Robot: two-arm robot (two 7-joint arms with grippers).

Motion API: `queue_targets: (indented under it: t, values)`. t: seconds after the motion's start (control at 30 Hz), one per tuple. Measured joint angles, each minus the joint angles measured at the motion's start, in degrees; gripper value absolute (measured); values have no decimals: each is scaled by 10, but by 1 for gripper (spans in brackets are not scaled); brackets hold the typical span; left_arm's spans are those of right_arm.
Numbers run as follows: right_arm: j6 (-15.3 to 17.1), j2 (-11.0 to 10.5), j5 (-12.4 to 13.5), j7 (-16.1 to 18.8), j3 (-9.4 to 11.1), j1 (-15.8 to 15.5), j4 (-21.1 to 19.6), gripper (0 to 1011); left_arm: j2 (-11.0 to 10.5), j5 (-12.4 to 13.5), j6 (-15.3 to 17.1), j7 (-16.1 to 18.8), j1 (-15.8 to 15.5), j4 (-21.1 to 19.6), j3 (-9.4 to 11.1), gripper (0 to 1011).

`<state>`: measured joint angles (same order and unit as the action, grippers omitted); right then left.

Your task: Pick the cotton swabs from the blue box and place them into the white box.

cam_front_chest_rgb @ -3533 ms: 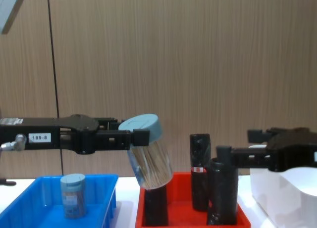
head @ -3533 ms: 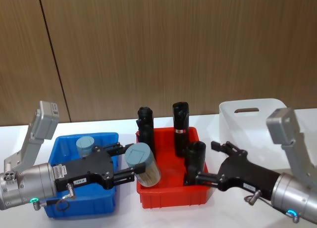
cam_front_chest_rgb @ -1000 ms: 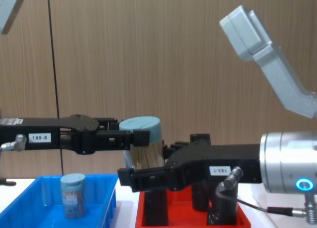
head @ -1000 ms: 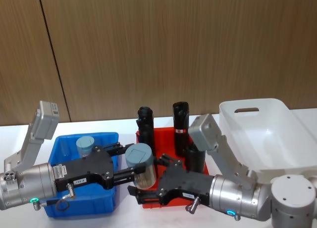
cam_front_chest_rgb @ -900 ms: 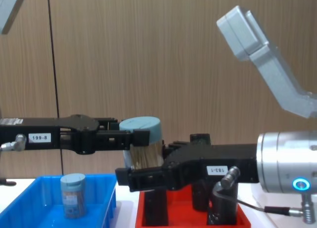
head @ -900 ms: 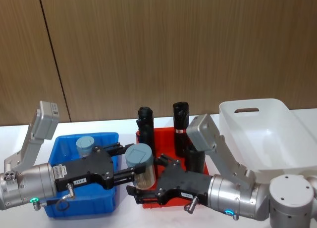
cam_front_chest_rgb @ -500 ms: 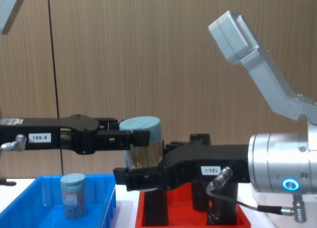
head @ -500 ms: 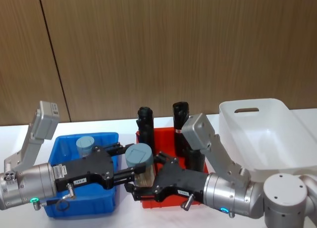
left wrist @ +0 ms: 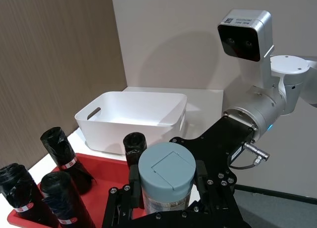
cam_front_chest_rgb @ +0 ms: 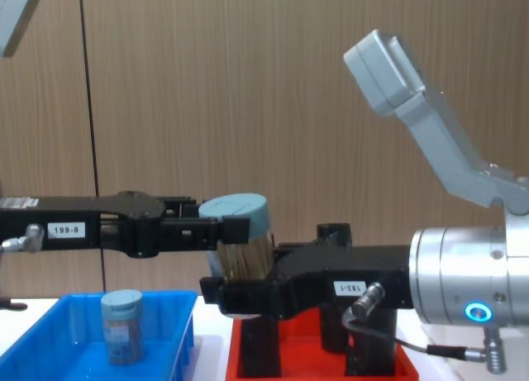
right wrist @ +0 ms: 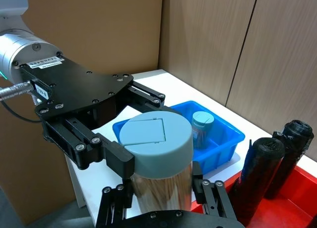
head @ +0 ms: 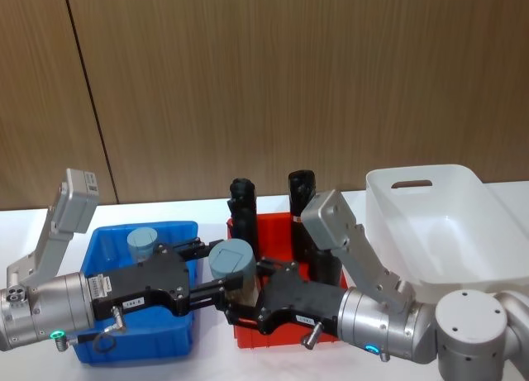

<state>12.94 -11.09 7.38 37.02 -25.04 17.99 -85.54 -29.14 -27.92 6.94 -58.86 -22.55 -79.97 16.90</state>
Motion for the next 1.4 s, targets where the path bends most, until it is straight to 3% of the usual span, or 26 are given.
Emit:
queue_targets:
  t: [0.07, 0.27, 0.47, 0.57, 0.73, 1.1, 1.4]
  values:
    - [0, 0, 1, 0, 0, 0, 0, 654, 0, 0, 0, 0, 0, 0, 0, 660]
    - [0, -3, 7, 2, 0, 0, 0, 644, 0, 0, 0, 0, 0, 0, 0, 666]
    - [0, -7, 13, 3, 0, -1, -3, 644, 0, 0, 0, 0, 0, 0, 0, 804]
    - [-1, -8, 15, 3, 0, -2, -5, 642, 0, 0, 0, 0, 0, 0, 0, 925]
    - [-2, -12, 21, 3, 2, -4, -8, 644, 0, 0, 0, 0, 0, 0, 0, 1004]
    - [-10, -29, 38, -10, 15, -9, -13, 642, 0, 0, 0, 0, 0, 0, 0, 1004]
    - [-20, -56, 62, -36, 43, -11, -12, 644, 0, 0, 0, 0, 0, 0, 0, 1004]
